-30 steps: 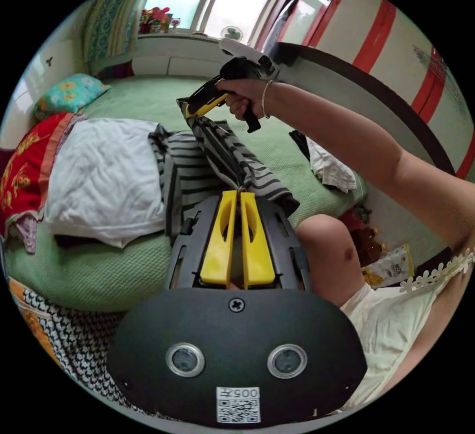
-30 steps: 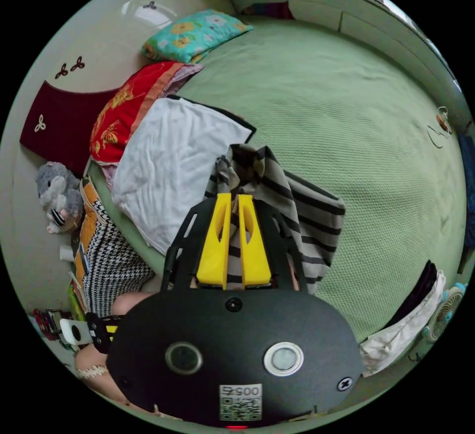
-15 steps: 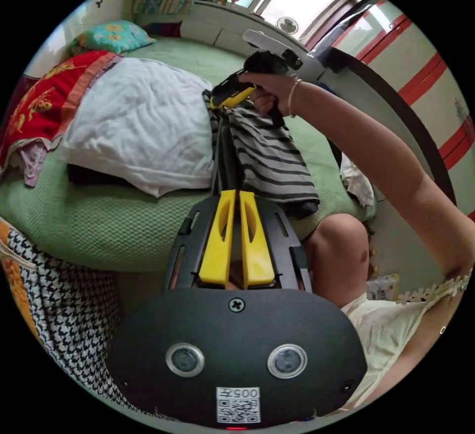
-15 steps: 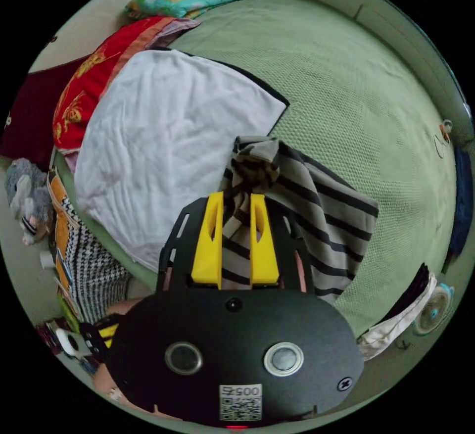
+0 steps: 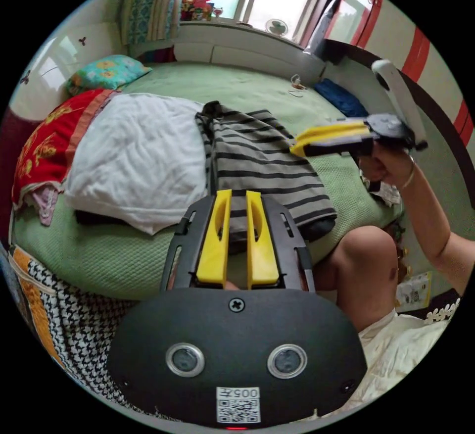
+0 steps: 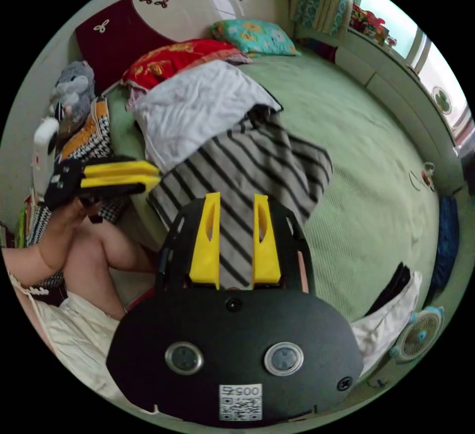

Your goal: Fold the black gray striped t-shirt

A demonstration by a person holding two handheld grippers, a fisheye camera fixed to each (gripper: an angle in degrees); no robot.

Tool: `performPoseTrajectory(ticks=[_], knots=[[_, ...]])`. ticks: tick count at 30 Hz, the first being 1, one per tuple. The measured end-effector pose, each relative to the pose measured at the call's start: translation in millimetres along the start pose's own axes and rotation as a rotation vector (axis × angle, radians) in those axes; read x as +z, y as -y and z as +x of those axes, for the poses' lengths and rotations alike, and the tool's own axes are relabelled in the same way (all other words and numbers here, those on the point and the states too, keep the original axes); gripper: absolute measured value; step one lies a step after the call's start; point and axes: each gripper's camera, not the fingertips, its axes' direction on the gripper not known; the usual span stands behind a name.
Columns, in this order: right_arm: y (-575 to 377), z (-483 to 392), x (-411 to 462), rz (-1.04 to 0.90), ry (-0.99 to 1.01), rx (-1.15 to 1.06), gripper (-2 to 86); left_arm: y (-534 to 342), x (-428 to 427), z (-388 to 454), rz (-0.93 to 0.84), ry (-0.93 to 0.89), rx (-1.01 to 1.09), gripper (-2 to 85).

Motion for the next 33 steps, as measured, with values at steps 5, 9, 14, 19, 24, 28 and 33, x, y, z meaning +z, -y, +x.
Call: performPoseTrajectory(ticks=[5,9,14,19,24,28,33], knots=[[-43.4,-19.2,20.1,-0.108,0.05,0.137,5.7,18.6,44.0,21.2,-0.08,0.077,0.01,4.2],[-48.6,-57.9,46.4,-0.154,-0.013,0.136,2.8,12.9,77.6,7.6,-0.223,0.177,-0.051,0.3],[-71.6,-107.3,41.4,-0.077,-0.102,-0.032,-0.5,-0.7,82.9,-0.4,-0.306,0.237,-0.033,-0.4],[-98.2,-85.8,7.1,-0.06,-0.015,-0.097,0.7,-0.2,53.9,-7.3,-0.263,0.125,-0.081,-0.3],[-119.1,-13.9,-62.1,0.119,0.103,0.01,4.6,36.1,13.2,-6.8,-0.109,0.144,-0.07,-0.2],[-112.4,78.9,-97.7,0.265,0.033,0.22,5.3,93.7,2.6,-13.2,-0.037,0.293,-0.107,-0.3],[-98.9,166.8,-85.6,0.325,0.102,0.389,5.1,118.5,-12.2,-38.4,0.147,0.186,-0.177,-0.4]])
